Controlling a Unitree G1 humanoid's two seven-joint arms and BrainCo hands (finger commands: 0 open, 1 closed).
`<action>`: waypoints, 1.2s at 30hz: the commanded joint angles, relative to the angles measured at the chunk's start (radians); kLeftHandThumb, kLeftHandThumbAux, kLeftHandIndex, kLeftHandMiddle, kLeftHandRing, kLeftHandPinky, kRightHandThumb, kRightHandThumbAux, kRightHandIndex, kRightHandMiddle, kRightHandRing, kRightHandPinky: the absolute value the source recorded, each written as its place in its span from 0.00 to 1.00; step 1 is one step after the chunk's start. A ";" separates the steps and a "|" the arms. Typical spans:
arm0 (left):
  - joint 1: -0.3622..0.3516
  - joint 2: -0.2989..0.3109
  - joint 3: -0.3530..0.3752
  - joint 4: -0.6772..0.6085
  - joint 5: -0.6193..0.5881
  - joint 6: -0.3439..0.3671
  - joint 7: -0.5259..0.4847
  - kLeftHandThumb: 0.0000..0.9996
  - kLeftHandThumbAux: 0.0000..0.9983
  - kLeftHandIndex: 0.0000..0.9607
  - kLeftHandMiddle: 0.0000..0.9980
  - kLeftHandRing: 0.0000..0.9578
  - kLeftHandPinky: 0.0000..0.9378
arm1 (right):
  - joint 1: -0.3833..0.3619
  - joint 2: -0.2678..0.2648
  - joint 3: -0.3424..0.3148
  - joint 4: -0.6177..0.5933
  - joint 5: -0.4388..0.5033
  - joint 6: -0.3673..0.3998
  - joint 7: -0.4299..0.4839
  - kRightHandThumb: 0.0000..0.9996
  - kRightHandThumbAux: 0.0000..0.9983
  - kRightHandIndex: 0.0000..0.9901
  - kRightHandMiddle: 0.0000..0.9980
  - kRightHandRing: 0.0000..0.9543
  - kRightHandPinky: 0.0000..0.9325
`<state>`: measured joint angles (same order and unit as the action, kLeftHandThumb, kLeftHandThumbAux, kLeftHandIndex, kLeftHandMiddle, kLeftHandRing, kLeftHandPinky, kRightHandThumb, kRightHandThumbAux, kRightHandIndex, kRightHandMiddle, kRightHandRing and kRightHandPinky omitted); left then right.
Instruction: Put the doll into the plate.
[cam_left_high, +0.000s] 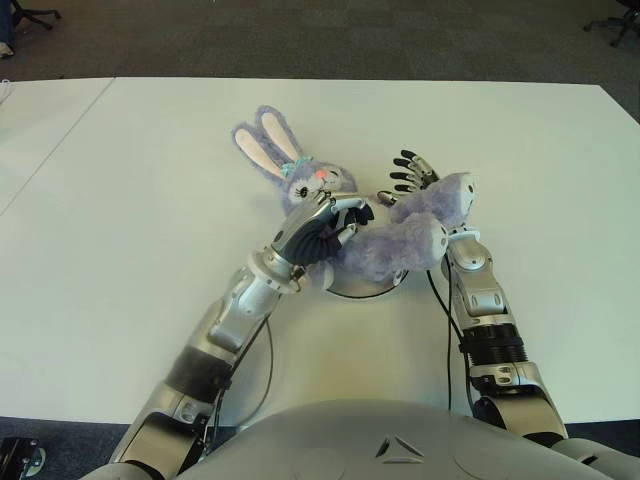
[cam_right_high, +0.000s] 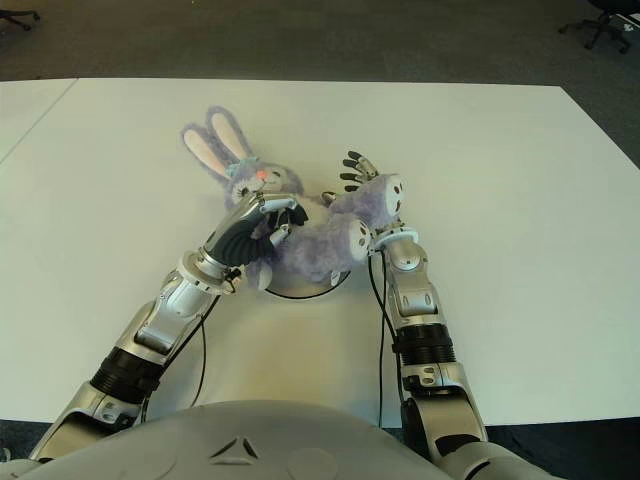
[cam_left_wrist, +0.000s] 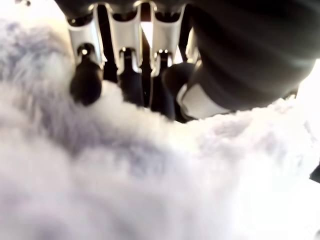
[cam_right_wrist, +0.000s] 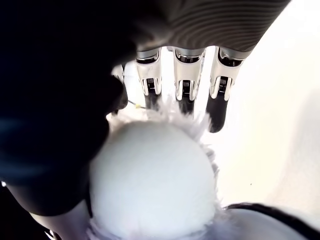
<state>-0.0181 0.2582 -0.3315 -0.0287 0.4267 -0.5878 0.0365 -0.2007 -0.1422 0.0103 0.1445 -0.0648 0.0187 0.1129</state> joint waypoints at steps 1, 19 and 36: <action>0.052 -0.007 0.004 0.040 -0.017 -0.010 0.001 0.73 0.69 0.45 0.71 0.77 0.78 | 0.006 -0.001 -0.018 -0.003 0.017 0.021 -0.004 0.20 0.81 0.09 0.12 0.19 0.25; 0.039 -0.005 0.034 0.141 0.024 -0.100 0.057 0.37 0.35 0.00 0.04 0.03 0.00 | 0.005 -0.014 -0.024 0.061 0.028 -0.088 0.028 0.23 0.78 0.09 0.11 0.16 0.22; 0.024 0.033 0.049 0.128 0.061 -0.034 -0.001 0.12 0.26 0.00 0.00 0.00 0.00 | -0.005 -0.008 -0.030 0.137 0.067 -0.182 0.074 0.18 0.75 0.02 0.07 0.09 0.11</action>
<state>0.0012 0.2683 -0.2885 0.0699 0.4536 -0.6685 0.0604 -0.2014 -0.1526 -0.0180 0.2527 -0.0107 -0.1405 0.1765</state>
